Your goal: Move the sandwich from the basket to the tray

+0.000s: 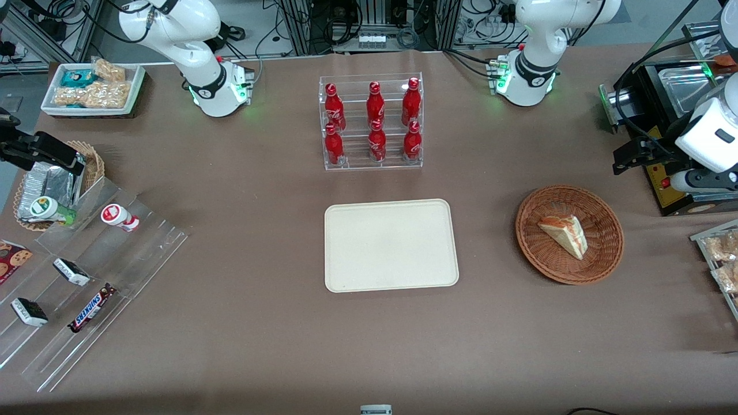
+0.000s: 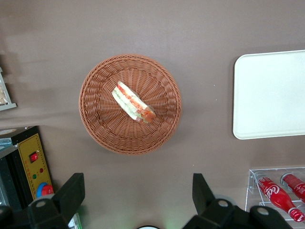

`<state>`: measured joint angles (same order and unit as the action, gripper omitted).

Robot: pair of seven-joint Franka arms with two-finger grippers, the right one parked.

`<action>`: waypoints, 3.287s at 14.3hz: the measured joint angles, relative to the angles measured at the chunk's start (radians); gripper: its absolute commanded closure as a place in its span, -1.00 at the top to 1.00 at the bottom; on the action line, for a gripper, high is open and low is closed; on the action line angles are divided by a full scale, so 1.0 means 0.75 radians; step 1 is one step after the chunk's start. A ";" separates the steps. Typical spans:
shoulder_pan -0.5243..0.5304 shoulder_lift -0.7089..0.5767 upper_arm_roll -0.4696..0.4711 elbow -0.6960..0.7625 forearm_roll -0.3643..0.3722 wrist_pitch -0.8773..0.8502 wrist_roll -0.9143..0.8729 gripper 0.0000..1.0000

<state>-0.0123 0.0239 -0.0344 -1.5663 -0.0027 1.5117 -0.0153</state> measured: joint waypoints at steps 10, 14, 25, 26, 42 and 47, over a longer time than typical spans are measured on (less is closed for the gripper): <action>0.000 0.000 0.000 0.000 0.000 0.000 0.000 1.00; 0.000 0.000 0.000 0.000 0.000 0.000 0.000 1.00; 0.008 0.160 0.019 -0.281 0.096 0.298 -0.053 1.00; 0.009 0.162 0.020 -0.343 0.096 0.370 -0.079 1.00; 0.097 0.168 0.023 -0.870 -0.094 1.097 -0.962 1.00; 0.095 0.247 0.018 -0.882 -0.098 1.163 -1.070 0.97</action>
<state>0.0589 0.2095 -0.0206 -2.2279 -0.0763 2.3841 -0.8179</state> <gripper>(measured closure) 0.000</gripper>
